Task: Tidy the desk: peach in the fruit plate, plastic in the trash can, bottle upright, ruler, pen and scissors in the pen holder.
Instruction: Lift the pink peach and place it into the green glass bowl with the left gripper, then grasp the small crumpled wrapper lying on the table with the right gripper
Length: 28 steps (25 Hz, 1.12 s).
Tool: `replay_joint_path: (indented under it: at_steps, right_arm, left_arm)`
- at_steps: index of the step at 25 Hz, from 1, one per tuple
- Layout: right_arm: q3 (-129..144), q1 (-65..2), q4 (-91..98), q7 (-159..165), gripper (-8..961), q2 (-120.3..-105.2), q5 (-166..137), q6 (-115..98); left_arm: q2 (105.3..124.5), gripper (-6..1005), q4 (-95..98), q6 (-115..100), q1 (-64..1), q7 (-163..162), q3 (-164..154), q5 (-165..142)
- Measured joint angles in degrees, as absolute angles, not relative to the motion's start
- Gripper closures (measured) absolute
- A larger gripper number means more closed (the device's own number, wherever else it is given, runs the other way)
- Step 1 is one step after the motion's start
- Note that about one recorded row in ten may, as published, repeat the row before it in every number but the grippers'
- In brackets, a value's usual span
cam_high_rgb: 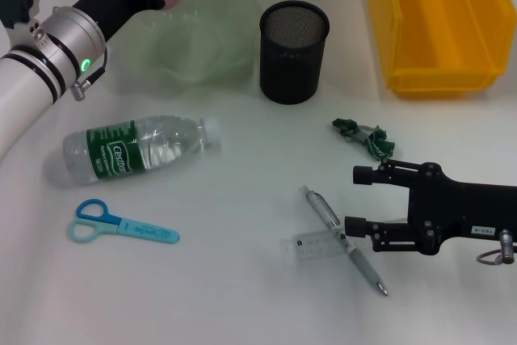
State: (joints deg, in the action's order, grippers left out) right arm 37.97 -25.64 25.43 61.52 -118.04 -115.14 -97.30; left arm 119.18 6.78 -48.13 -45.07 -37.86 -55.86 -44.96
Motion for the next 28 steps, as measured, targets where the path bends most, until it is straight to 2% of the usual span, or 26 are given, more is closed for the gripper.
replay_joint_path:
  at_steps: [2,12,23,28]
  right_arm:
    - [37.96,-25.64,25.43,61.52,225,-118.04,-115.14,-97.30]
    - [37.97,-25.64,25.36,61.52,231,-118.12,-115.13,-97.30]
    - [37.97,-25.57,25.40,61.52,237,-118.12,-115.13,-97.30]
    - [37.97,-25.63,25.40,61.52,239,-118.13,-115.13,-97.29]
  left_arm:
    - [119.18,928,6.76,-47.97,-45.07,-37.83,-56.16,-45.10]
    - [119.18,717,6.70,-47.62,-45.20,-37.77,-57.48,-45.03]
    - [119.18,255,6.69,-47.92,-45.25,-38.04,-57.48,-44.85]
    - [119.18,193,6.76,-47.96,-45.15,-38.19,-57.48,-44.97]
